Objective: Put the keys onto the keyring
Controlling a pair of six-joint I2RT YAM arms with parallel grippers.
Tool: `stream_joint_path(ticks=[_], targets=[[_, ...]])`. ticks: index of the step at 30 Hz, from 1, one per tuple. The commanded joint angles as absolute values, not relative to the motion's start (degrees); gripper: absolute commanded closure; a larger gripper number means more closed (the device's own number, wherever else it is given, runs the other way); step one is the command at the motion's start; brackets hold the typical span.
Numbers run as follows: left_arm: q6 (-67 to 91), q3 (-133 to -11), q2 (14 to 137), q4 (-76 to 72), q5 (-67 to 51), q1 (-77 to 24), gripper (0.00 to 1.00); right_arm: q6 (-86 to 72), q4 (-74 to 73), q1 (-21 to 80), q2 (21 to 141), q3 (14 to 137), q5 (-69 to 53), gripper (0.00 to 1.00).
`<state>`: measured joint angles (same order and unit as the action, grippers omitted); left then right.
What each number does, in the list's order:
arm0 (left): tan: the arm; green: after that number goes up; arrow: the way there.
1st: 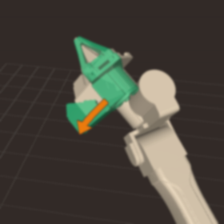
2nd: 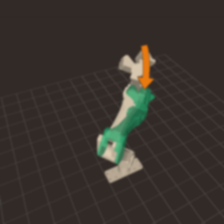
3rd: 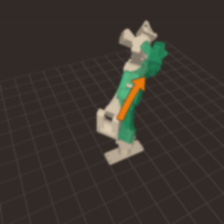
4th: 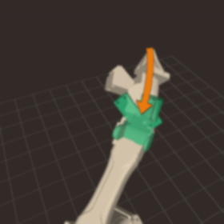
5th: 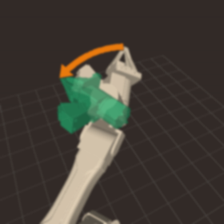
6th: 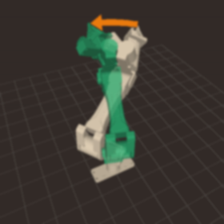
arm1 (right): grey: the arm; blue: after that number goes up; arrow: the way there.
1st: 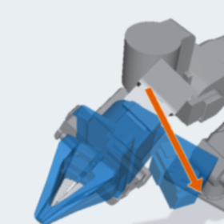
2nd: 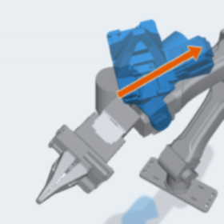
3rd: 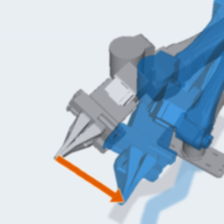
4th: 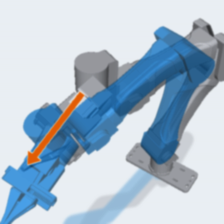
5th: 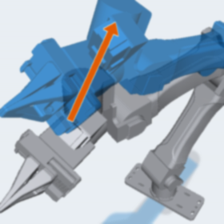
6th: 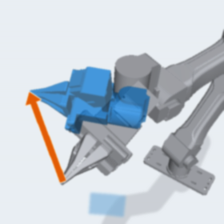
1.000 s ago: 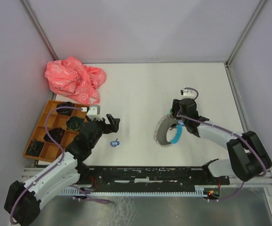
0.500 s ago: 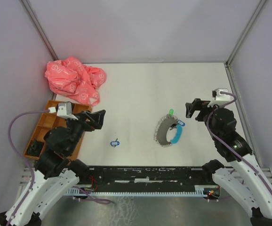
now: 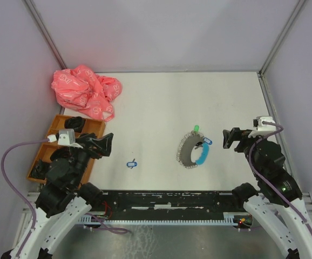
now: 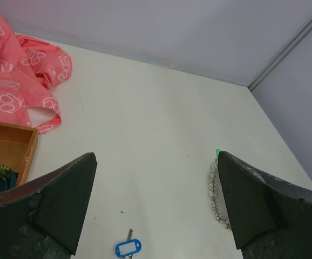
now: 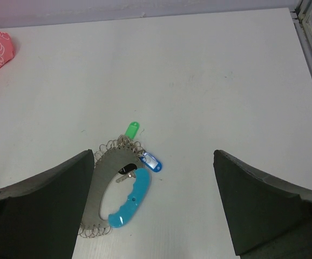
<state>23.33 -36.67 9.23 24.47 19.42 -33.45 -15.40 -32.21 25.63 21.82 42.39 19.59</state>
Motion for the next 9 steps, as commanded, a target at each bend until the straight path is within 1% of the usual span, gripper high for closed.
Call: stream_joint_path(ticks=[1,9], targets=[[20.72,-36.38,8.79,23.59,22.26,-33.13,0.01,-14.33,-31.45,25.48,22.25,42.39,20.25,0.0],[21.21,-36.34,9.55,24.75,23.15,-33.14,0.01,-14.76,-32.04,25.49,21.69,42.91,20.67,0.0]])
